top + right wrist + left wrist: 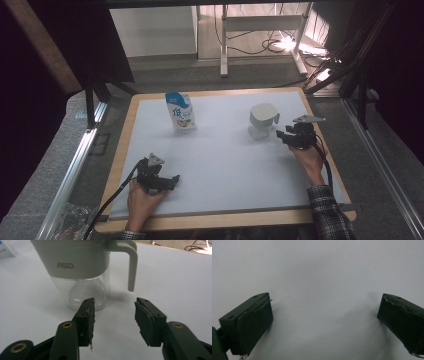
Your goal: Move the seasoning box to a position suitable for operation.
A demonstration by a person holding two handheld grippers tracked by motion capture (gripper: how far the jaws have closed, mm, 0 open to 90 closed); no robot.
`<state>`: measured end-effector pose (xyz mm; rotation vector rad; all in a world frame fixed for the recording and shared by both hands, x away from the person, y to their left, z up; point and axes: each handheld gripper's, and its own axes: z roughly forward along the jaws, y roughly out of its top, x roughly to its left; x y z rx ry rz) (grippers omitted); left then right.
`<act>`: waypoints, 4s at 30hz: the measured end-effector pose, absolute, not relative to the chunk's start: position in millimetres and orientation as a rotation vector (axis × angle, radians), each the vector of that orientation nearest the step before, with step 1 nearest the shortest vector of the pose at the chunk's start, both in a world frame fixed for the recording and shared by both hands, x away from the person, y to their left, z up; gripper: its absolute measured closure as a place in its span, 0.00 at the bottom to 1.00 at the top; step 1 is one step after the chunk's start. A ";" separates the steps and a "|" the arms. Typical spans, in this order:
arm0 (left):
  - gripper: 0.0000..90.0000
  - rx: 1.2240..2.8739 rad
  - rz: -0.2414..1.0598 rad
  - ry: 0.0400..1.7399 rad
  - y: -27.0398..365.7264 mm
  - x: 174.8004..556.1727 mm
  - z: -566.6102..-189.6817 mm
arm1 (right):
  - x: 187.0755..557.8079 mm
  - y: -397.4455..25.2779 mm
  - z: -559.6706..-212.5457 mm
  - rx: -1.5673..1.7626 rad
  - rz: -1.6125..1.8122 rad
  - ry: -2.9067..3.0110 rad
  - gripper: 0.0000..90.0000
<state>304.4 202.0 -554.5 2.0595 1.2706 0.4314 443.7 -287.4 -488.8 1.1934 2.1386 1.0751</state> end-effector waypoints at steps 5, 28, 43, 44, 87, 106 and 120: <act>0.00 2.059 0.431 1.270 202.0 304.5 -554.5 | 451.1 -287.9 -485.8 1.217 1.084 2.159 0.63; 0.00 2.059 0.431 1.270 202.0 304.5 -554.5 | 486.4 -278.2 -485.5 1.198 1.050 2.107 0.66; 0.00 2.059 0.431 1.270 202.1 304.5 -554.5 | 502.2 -273.5 -487.7 1.187 1.079 2.090 0.72; 0.00 2.059 0.431 1.270 202.0 304.5 -554.5 | 503.0 -273.0 -488.6 1.186 1.067 2.092 0.73; 0.00 2.058 0.431 1.271 202.0 304.4 -554.6 | 494.3 -263.2 -488.5 1.323 1.102 2.047 0.89; 0.00 2.060 0.431 1.270 202.2 304.5 -554.5 | 444.5 -251.4 -476.4 1.285 1.145 2.088 0.89; 0.00 2.063 0.432 1.270 202.2 304.5 -554.4 | 404.3 -245.9 -480.2 1.270 1.149 2.109 0.89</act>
